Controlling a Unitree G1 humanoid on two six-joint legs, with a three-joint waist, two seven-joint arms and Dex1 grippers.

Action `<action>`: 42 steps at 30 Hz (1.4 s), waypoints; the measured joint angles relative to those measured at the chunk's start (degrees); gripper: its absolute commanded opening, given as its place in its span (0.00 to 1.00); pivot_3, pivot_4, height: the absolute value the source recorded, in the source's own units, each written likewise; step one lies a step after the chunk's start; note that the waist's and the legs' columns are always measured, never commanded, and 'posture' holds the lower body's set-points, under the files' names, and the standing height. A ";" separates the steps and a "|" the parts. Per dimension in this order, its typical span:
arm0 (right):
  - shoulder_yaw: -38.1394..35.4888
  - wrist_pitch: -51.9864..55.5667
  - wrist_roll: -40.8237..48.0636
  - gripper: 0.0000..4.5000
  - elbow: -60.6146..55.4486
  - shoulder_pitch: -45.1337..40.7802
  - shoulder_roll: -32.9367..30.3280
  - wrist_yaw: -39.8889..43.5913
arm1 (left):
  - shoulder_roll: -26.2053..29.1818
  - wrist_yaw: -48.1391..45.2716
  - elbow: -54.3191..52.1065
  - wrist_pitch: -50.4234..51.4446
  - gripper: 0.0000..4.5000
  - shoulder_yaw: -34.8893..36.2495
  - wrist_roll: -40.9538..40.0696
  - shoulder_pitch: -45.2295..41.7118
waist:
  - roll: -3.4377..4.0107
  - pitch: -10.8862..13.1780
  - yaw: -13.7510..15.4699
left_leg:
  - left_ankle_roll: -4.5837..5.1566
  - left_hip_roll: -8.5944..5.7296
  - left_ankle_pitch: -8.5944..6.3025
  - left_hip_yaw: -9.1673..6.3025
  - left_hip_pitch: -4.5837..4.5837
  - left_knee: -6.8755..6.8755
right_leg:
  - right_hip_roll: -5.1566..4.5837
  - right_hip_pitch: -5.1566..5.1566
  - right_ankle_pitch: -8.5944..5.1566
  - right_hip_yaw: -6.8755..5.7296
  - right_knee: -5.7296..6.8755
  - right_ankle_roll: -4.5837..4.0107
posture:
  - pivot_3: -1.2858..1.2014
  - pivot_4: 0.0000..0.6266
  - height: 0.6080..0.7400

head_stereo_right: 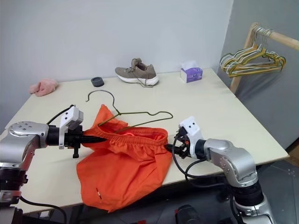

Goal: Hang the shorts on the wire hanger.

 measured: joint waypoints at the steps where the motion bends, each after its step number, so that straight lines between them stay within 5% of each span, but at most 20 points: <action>1: 0.59 0.29 -0.27 0.91 0.93 -0.40 0.99 -0.79 | -0.09 0.01 -0.12 0.00 0.00 0.00 0.00 0.00 | 0.00 0.00 -0.01 | 0.00 0.00 0.00 0.00 0.00 0.00 | 0.00 0.00 0.00 0.01 0.00 0.00 | 0.41 0.00 1.00; 12: 4.23 -2.60 -3.03 0.87 11.69 -2.95 5.19 -4.05 | -0.60 -0.01 -0.71 -0.13 0.00 -0.01 0.02 -0.02 | 0.01 0.01 0.05 | 0.00 0.00 0.00 0.01 -0.02 -0.13 | 0.01 -0.03 0.00 0.01 -0.11 0.00 | 0.42 0.00 1.00; 24: 6.41 -8.74 -5.87 0.01 15.38 -3.36 7.75 -5.93 | -1.19 0.97 -0.90 0.29 0.00 -0.01 -0.11 0.02 | 0.02 0.01 0.12 | 0.00 0.00 0.00 0.00 -0.03 -0.18 | 0.01 -0.03 0.00 0.00 -0.15 0.00 | 0.41 0.00 1.00; 42: 2.42 -12.55 -5.84 0.01 13.48 -3.37 -0.80 -2.64 | 4.98 -1.60 -3.80 3.52 0.00 1.60 -4.12 8.10 | 0.05 0.03 0.10 | 0.00 0.02 0.00 0.05 0.00 -0.36 | 0.02 -0.07 -0.03 0.01 -0.21 -0.06 | 0.41 0.00 1.00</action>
